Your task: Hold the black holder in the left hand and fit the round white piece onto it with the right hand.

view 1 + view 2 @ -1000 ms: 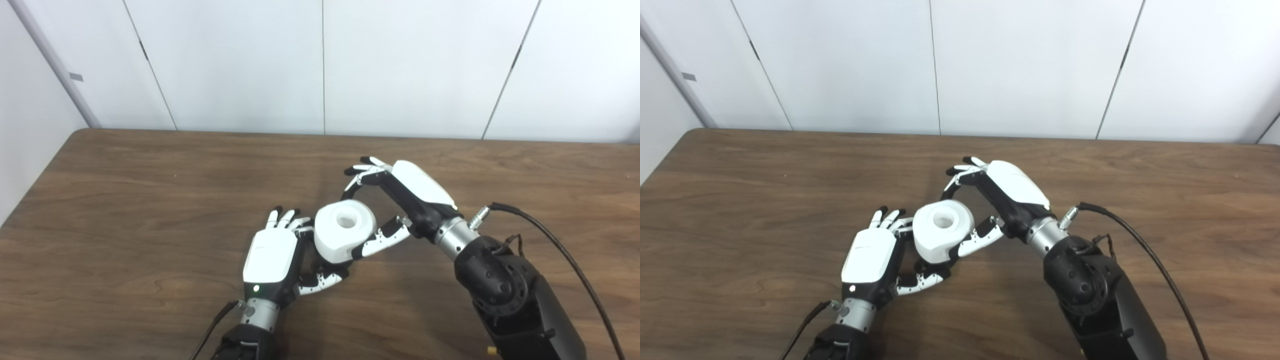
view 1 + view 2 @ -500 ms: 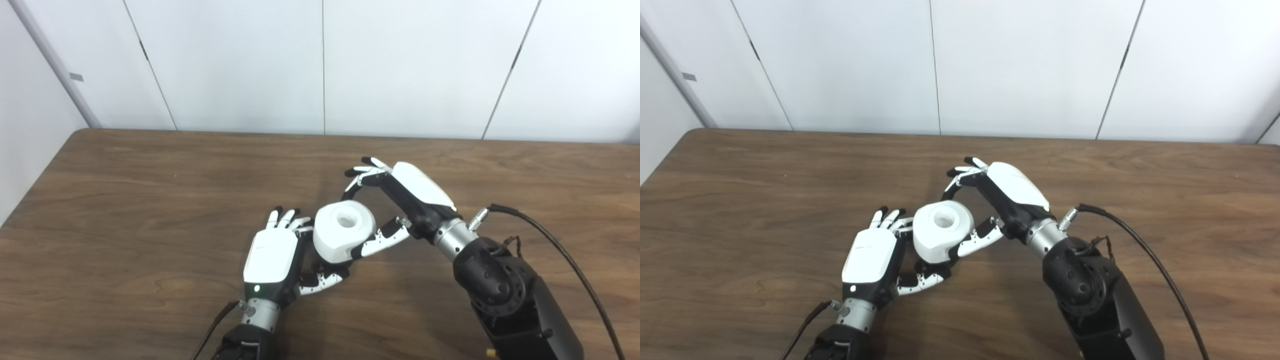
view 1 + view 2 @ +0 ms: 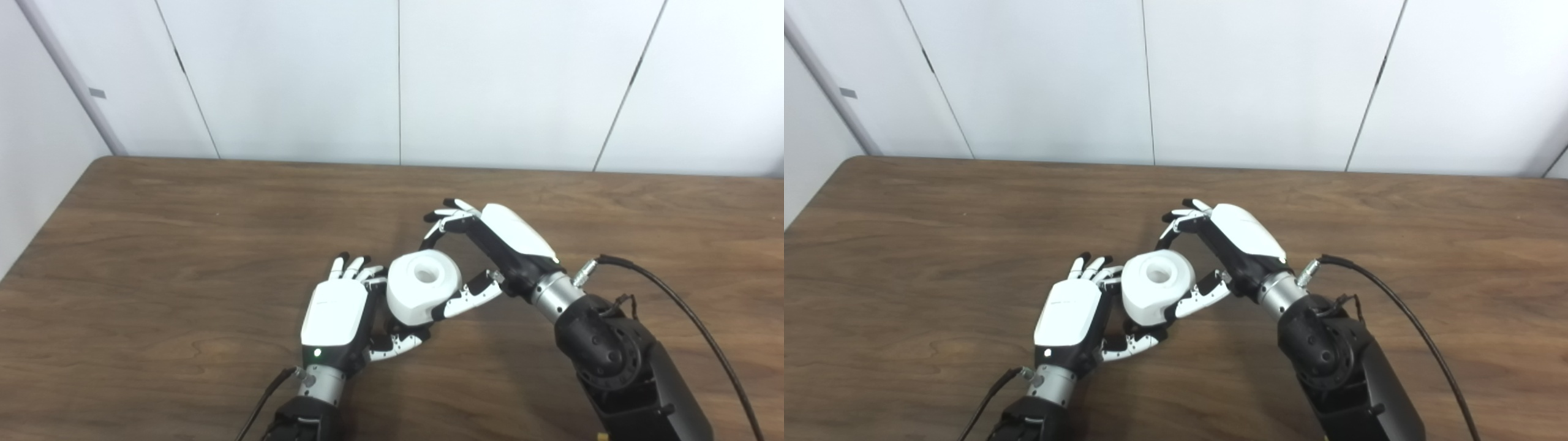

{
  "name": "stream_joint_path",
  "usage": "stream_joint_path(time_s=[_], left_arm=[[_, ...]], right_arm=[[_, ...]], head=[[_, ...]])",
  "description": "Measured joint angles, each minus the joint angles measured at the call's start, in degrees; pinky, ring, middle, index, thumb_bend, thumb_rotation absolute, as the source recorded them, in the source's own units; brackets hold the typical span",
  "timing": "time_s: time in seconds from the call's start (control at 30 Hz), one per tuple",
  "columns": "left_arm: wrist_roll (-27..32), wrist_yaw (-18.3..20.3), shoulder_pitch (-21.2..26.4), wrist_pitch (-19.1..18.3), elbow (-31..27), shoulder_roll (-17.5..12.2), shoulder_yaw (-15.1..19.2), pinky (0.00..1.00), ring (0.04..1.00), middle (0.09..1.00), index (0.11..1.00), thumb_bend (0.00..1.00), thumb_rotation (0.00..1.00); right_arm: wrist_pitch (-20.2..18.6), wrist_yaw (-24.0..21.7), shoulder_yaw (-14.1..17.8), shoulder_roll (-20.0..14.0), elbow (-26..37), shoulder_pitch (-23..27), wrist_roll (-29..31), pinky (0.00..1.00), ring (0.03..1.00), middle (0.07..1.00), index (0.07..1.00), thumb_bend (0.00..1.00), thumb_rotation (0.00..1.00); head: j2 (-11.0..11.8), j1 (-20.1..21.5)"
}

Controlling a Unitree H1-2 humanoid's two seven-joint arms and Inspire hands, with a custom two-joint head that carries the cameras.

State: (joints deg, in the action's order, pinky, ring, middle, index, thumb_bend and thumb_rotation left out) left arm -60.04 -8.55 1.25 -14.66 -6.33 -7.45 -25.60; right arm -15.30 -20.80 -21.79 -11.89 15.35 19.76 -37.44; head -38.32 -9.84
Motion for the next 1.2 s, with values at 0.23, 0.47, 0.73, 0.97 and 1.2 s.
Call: stream_joint_path(time_s=[0.23, 0.47, 0.73, 0.97, 1.2], left_arm=[[0.00, 0.00, 0.00, -0.03, 0.00, 0.00, -0.01, 1.00, 0.911, 0.795, 0.484, 0.52, 0.05], [0.01, 0.00, 0.03, -0.11, 0.00, 0.03, -0.04, 1.00, 0.913, 0.796, 0.484, 0.52, 0.05], [-0.01, 0.00, 0.09, -0.19, 0.00, 0.00, -0.23, 1.00, 0.913, 0.795, 0.484, 0.52, 0.05], [0.00, 0.00, 0.09, -0.19, 0.00, -0.01, -0.26, 1.00, 0.915, 0.797, 0.484, 0.52, 0.05], [0.00, 0.01, 0.09, -0.19, 0.00, -0.06, -0.27, 1.00, 0.913, 0.795, 0.484, 0.52, 0.05]], right_arm=[[-0.07, 0.06, 0.02, 0.03, 0.01, -0.04, -0.06, 0.90, 0.961, 0.848, 0.486, 0.52, 0.14], [-0.14, -0.71, -0.03, -0.28, 0.08, 0.21, -0.59, 0.93, 0.978, 0.872, 0.635, 0.91, 0.31], [-1.85, -4.90, -0.66, -1.68, 0.06, 0.28, -1.90, 1.00, 1.000, 0.953, 0.820, 1.00, 0.42], [-2.79, -6.75, -0.57, -1.79, 0.12, 0.28, -1.94, 1.00, 1.000, 0.986, 0.964, 1.00, 0.44], [-4.30, -8.26, 0.08, -2.51, 0.89, 0.27, -1.97, 1.00, 1.000, 0.994, 1.000, 1.00, 0.44]], head=[[-0.18, 0.26], [0.00, 0.44], [0.00, 0.70], [0.00, 1.14], [0.00, 1.49]])
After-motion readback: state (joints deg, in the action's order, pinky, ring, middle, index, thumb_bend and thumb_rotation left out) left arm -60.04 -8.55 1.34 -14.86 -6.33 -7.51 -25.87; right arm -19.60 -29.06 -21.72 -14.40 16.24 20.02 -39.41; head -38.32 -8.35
